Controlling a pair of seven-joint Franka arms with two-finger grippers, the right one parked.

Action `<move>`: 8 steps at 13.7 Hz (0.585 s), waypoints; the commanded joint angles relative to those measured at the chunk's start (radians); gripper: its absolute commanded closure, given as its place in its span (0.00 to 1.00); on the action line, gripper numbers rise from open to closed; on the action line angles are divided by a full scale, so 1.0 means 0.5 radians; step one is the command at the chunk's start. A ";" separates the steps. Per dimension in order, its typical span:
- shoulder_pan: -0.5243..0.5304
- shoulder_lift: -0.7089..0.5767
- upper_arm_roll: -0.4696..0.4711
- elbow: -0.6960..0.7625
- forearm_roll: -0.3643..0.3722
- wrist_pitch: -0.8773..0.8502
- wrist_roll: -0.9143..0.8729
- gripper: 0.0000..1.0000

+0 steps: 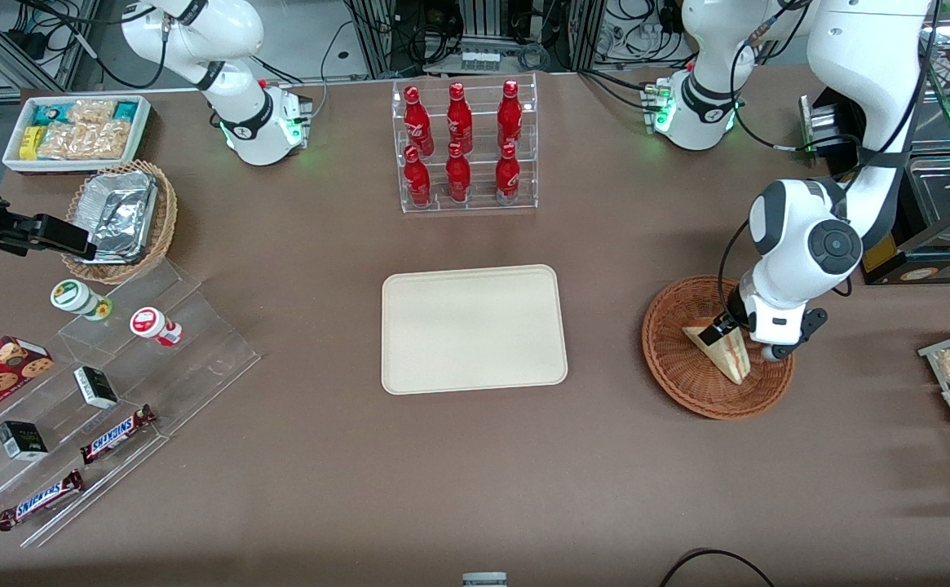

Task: Place sandwich from basket to tray
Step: 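Lower the open left gripper around the wrapped sandwich in the basket, then close the left gripper on the sandwich and lift it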

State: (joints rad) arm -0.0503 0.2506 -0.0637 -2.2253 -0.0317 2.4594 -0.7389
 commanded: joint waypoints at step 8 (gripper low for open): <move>-0.007 0.002 -0.041 0.246 0.017 -0.269 -0.010 1.00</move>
State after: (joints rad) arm -0.0501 0.2506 -0.0687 -2.1810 -0.0313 2.4199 -0.7393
